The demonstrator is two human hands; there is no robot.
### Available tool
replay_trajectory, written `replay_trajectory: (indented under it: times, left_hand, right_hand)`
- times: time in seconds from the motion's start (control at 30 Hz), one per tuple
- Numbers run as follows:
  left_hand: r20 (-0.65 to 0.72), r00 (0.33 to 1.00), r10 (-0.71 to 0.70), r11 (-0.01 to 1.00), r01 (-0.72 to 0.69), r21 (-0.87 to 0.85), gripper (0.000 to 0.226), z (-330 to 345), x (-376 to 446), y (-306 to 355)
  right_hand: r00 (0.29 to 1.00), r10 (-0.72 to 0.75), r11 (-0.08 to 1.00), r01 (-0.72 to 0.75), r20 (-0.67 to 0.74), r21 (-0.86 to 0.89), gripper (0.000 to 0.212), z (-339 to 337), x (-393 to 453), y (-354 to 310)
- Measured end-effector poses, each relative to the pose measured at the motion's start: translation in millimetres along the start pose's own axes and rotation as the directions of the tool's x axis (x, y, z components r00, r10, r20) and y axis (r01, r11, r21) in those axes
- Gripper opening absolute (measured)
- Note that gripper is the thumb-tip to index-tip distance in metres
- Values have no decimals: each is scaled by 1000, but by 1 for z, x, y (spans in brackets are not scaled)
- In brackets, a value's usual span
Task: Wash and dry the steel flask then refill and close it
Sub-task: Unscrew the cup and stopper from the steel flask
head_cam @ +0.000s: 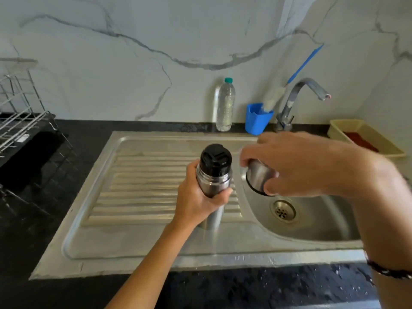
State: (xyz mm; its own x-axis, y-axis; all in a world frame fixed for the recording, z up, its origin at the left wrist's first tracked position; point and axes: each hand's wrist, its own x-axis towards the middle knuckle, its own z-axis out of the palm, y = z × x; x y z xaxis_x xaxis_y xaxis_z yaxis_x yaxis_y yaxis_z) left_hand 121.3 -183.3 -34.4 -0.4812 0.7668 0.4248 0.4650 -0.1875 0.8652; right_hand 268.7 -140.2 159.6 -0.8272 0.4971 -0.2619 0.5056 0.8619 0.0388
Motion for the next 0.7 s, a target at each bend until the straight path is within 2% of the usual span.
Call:
replay_trajectory:
  times: [0.13,0.2,0.3,0.47,0.7]
  left_hand:
    - [1,1000,2,1000,-2,-19,68,-1,-1,-1]
    - [-18,1000,8,1000,-9,-15,67,-1,-1,1]
    - [-25,1000,17,1000,-17,-12,72,0,-1,3]
    - [-23,1000,13,1000,-13,-11,73,1,0,1]
    - [-13,1000,13,1000,-13,-8,79,2,0,-2]
  right_hand:
    - [982,119,988,-131,146,77,38,73,17,3]
    - [977,156,974,-177,145,142,39,116,27,-2]
    - [972,225,949,-236,71,208,34,163,39,-11]
    - [960,280,930,-277,25,241,30,189,50,-20]
    - [964,265,934,-259,7,247,33,206,56,-18]
